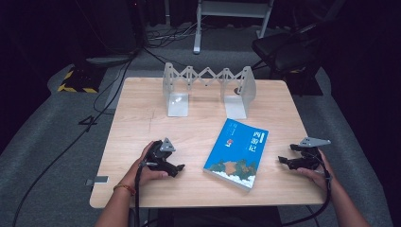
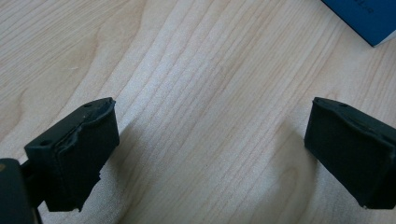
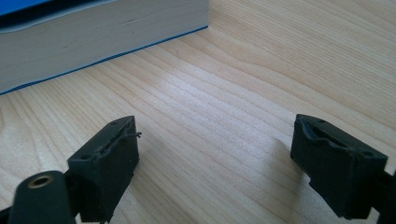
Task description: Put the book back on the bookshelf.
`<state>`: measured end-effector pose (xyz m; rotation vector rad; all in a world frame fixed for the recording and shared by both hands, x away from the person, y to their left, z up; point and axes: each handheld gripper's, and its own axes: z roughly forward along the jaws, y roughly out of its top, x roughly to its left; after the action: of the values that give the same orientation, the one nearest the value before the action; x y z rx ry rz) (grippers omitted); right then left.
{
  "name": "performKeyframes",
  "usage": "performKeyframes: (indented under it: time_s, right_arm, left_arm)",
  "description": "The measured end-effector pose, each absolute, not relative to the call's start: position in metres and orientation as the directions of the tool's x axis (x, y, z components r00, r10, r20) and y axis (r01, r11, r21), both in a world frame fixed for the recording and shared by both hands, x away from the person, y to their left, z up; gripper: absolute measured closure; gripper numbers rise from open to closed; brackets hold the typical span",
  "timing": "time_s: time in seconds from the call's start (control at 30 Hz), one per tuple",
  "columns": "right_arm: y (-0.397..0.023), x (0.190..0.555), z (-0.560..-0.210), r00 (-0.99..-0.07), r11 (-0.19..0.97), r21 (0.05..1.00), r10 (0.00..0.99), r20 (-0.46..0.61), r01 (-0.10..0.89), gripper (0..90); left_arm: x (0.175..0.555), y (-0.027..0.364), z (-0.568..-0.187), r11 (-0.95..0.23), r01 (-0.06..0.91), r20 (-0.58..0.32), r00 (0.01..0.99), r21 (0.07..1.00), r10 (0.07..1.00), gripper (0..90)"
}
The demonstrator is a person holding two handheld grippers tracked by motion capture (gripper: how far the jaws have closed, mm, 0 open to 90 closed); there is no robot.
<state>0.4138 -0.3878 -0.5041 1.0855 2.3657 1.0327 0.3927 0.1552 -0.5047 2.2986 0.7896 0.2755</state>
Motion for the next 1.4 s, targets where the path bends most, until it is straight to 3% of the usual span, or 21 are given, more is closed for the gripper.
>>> performKeyframes:
  time_s: [0.53,0.83,0.93,1.0,1.23,1.4]
  right_arm:
    - [-0.388,0.414,-0.504,-0.652,0.447,0.731,0.758,-0.005,0.515,15.3]
    - [-0.378,0.411,-0.498,-0.687,0.481,0.725,0.727,-0.015,0.493,20.2]
    - [-0.367,0.408,-0.491,-0.705,0.47,0.744,0.709,0.002,0.475,20.4]
    - [-0.357,0.406,-0.489,-0.725,0.489,0.746,0.689,-0.013,0.451,19.9]
    - [-0.329,0.402,-0.49,-0.771,0.555,0.712,0.636,-0.03,0.43,24.5]
    - [-0.32,0.4,-0.491,-0.787,0.57,0.707,0.616,-0.031,0.419,23.8]
  left_arm:
    - [0.391,0.155,-0.505,-0.572,0.476,-0.021,0.781,0.668,0.625,3.6]
    - [0.387,0.151,-0.502,-0.589,0.492,-0.019,0.778,0.641,0.628,4.5]
    - [0.386,0.148,-0.499,-0.573,0.494,-0.049,0.783,0.654,0.62,11.4]
    - [0.385,0.145,-0.497,-0.574,0.486,-0.065,0.797,0.659,0.601,17.9]
    - [0.379,0.127,-0.489,-0.565,0.461,-0.072,0.814,0.684,0.577,16.0]
    - [0.367,0.104,-0.486,-0.623,0.352,-0.005,0.873,0.699,0.488,16.1]
